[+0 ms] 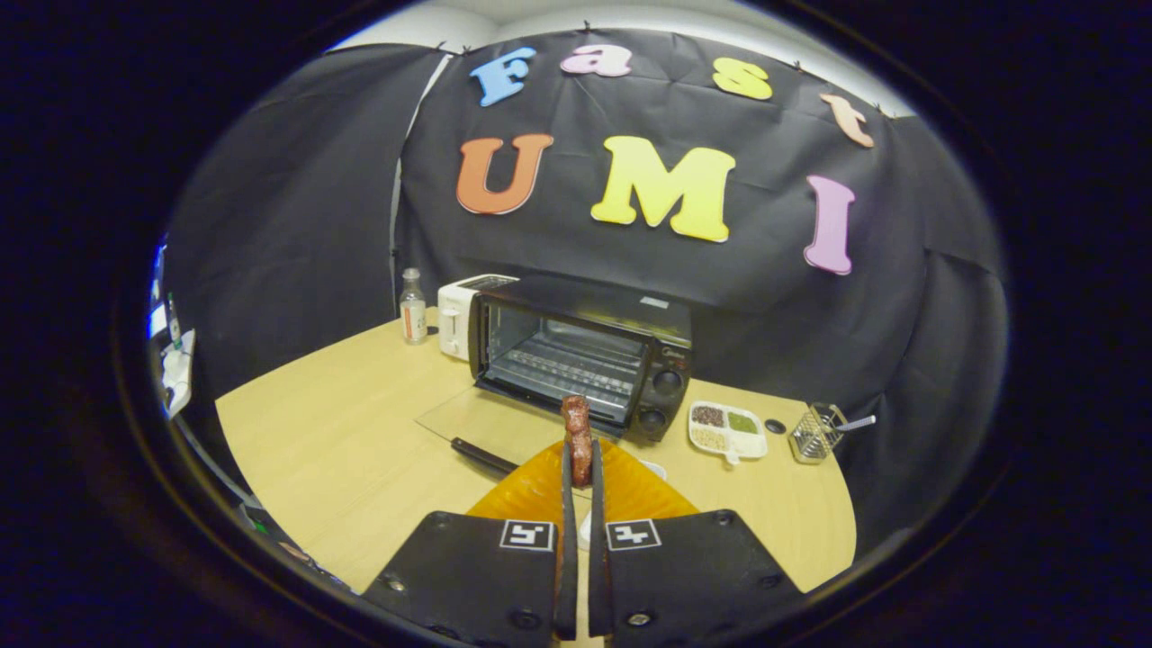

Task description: Open the toaster oven, put the food inside, and close the toaster oven door.

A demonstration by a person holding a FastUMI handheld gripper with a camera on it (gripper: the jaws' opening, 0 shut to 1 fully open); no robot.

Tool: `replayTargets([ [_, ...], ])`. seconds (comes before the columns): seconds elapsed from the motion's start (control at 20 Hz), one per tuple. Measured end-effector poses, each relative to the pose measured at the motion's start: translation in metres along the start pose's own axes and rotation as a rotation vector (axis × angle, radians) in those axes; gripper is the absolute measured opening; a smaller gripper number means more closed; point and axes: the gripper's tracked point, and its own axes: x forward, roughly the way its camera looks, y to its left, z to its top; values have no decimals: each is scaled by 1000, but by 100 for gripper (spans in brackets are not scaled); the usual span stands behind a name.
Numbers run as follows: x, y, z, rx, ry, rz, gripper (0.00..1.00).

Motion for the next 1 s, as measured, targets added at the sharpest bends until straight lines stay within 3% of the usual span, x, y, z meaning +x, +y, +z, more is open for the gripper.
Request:
replayTargets([
  [0.15,24,27,-1,-16,-23,-9,8],
  [0.3,48,52,-4,66,-26,14,8],
  [0.7,121,54,22,263,-136,-75,8],
  [0.85,146,50,34,370,-162,-86,8],
  [1.0,172,49,45,578,-184,-16,8],
])
